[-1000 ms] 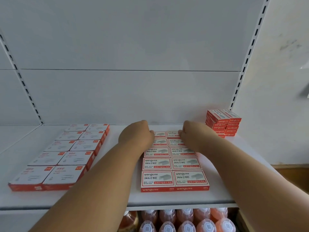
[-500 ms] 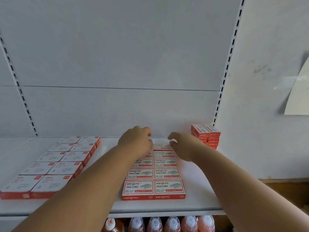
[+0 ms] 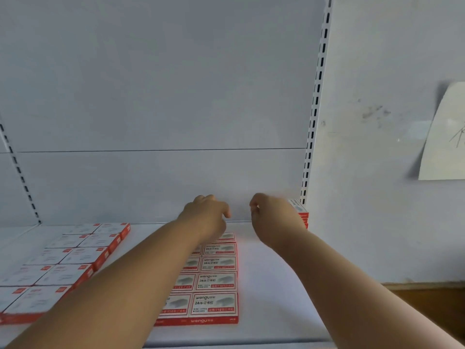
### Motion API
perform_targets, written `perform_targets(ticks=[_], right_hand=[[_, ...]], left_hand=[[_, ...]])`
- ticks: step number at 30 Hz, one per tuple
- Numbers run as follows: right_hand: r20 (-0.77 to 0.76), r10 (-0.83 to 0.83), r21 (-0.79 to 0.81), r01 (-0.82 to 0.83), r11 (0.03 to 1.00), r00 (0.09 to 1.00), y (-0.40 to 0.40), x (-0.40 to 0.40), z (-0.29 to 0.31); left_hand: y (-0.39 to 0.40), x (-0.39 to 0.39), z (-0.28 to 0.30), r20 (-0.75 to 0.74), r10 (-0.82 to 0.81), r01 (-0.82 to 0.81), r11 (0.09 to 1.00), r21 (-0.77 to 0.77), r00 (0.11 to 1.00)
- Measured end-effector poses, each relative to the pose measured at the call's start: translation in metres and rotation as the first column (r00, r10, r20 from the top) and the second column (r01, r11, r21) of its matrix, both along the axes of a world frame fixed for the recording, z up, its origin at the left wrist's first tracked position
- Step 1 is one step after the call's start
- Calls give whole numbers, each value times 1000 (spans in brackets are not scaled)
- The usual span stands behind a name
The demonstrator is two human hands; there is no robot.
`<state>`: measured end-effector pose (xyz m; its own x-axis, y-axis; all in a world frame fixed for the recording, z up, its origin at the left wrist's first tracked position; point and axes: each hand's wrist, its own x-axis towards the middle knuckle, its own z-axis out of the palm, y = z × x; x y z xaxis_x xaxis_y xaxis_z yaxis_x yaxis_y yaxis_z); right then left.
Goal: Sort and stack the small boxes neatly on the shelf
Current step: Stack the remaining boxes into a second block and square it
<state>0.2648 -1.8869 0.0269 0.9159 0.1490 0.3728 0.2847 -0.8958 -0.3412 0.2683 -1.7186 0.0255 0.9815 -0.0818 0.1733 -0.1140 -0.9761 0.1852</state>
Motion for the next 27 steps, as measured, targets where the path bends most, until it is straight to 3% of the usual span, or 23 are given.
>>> perform_targets(ticks=[5,11,15,19,24,27], right_hand=[[113,-123,125,109,986,986,-43,7,8],[-123,-193,51,201,978,973,-77,21,0],[-188,-144,178,178,968,972,-88,29,0],[-307,-101,284,192,939,946,-96,29,0],[-323,-110,351,227,908,940,-97,28,-1],[-325,-67,526,240,816,943,-94,24,-2]], left_hand=[[-47,4,18,20,-99,101,979,-177,995],[-98,13,21,-133,5,-29,984,-177,991],[-113,15,20,-266,134,-193,959,-209,954],[-104,19,19,-327,155,-287,868,-405,932],[-92,17,9,-354,172,-369,688,-625,919],[-94,16,4,-308,173,-347,611,-711,936]])
